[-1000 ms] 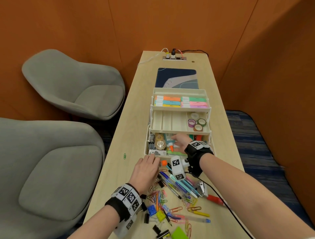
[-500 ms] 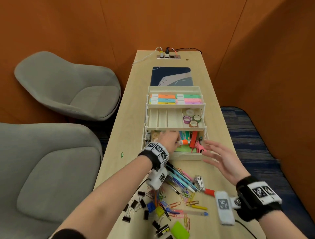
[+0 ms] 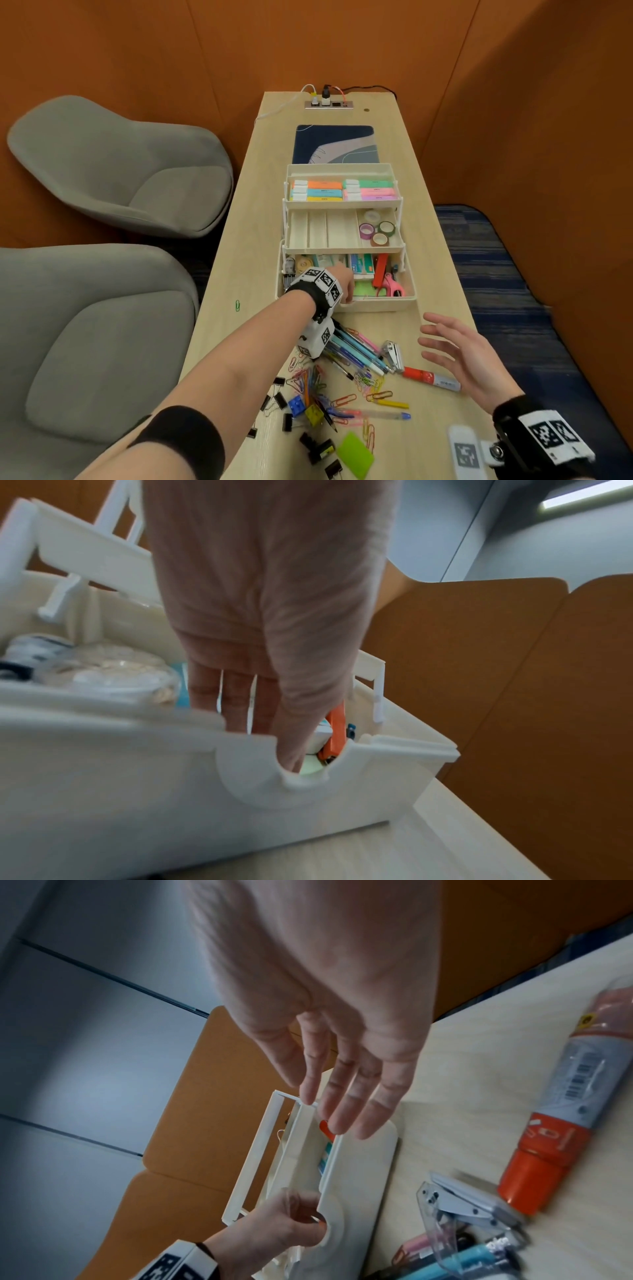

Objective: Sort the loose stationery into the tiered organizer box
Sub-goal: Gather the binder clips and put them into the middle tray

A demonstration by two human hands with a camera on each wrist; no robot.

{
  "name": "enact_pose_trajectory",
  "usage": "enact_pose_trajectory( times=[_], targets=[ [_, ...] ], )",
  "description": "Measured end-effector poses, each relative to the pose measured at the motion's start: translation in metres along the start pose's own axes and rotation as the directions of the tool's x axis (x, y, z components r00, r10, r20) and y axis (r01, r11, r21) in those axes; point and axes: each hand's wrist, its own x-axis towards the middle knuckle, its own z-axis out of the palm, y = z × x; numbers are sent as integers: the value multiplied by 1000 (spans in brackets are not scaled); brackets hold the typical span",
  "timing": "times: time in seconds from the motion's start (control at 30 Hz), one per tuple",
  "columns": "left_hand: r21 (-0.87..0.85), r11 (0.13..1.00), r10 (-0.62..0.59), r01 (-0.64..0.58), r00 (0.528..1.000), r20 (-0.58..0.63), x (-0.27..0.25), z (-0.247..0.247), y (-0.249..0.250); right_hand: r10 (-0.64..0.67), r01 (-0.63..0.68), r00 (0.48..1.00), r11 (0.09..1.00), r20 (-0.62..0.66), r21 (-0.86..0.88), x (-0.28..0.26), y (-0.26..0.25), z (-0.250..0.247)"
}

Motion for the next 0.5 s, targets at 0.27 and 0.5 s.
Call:
enact_pose_trajectory(
  times=[0.27, 0.5],
  targets=[
    [51, 998, 27, -26, 999, -22, 0, 8, 4, 35, -35, 999, 998, -4, -52, 8, 11, -1],
    [-125, 982, 58, -140, 861, -505, -54, 9, 6, 45, -46, 999, 996, -19, -82, 10, 20, -3]
  ],
)
